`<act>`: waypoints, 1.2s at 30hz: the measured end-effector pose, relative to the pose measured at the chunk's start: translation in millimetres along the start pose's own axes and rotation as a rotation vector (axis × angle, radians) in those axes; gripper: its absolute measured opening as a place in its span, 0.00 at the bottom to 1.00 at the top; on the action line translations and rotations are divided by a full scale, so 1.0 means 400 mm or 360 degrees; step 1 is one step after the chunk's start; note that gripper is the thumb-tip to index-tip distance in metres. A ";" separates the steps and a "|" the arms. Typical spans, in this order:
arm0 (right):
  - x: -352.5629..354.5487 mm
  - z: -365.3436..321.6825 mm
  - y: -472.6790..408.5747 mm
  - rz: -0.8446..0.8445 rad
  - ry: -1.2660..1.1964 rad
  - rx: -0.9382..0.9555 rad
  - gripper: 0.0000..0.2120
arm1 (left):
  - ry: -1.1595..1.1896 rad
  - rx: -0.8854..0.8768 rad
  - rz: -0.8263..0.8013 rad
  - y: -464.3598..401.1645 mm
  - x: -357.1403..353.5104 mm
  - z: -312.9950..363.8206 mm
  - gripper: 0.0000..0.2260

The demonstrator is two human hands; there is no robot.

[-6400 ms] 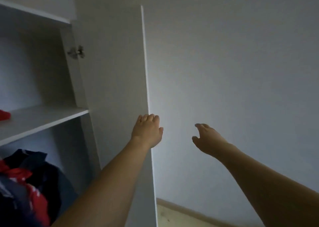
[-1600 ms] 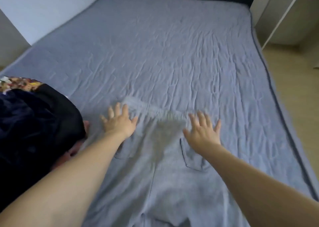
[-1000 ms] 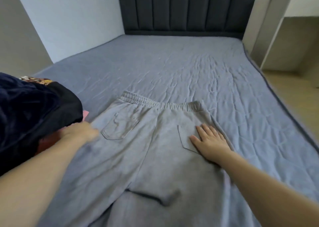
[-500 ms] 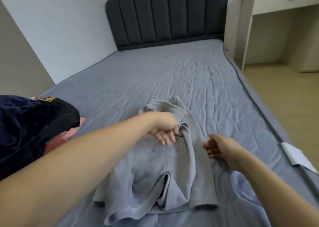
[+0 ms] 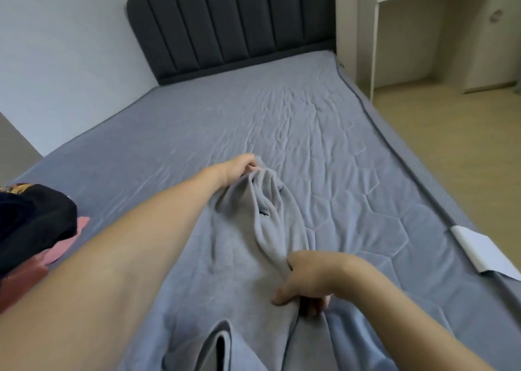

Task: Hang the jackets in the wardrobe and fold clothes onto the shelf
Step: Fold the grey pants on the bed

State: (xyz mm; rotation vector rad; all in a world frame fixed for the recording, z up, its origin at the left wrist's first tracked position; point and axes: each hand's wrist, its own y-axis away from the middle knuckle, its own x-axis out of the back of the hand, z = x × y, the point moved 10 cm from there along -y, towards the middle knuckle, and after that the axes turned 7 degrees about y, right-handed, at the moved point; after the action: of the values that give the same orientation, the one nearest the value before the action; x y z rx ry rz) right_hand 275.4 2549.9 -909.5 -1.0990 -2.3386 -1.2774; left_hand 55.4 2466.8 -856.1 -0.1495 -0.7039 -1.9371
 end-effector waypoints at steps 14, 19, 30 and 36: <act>0.006 0.033 0.005 -0.0207 -0.1202 0.0245 0.14 | -0.0920 0.0435 -0.0669 -0.026 -0.012 -0.033 0.09; 0.022 0.070 -0.021 -0.0004 -0.1211 0.0086 0.17 | -0.0909 -0.0384 0.0894 -0.109 0.183 0.146 0.07; -0.042 0.075 0.052 -0.0431 -0.0605 -0.0049 0.13 | -0.1111 -0.0071 0.0839 0.113 0.122 -0.215 0.29; -0.059 0.068 0.124 -0.0386 -0.0587 0.0110 0.12 | -0.0981 0.0327 0.1103 0.382 0.185 -0.376 0.33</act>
State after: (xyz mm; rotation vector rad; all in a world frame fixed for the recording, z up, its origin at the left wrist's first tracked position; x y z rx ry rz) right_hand 330.7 2576.6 -907.8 -1.1372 -2.8404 -1.1356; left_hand 182.5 2281.5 -887.5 -0.7774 -1.0729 -1.1343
